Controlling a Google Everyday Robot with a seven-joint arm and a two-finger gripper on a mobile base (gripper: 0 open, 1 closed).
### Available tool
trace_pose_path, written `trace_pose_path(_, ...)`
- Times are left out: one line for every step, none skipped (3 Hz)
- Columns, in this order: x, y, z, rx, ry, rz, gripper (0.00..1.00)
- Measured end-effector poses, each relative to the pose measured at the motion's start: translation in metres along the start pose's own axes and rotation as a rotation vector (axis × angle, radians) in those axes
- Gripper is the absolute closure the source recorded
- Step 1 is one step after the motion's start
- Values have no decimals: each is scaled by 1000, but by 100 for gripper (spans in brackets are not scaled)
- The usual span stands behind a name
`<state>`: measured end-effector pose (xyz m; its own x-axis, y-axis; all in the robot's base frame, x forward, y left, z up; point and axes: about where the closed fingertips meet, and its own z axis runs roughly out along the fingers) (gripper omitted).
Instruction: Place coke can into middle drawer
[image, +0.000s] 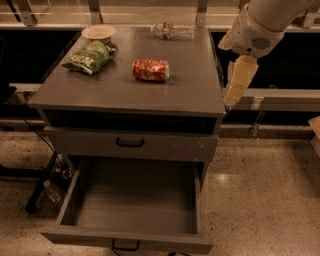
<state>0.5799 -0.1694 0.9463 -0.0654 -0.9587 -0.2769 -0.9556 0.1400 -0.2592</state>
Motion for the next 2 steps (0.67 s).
trace_pose_path(-39,-81,40,29,-67,-58,0)
trace_pose_path(-39,-81,40,29,-67,-58,0)
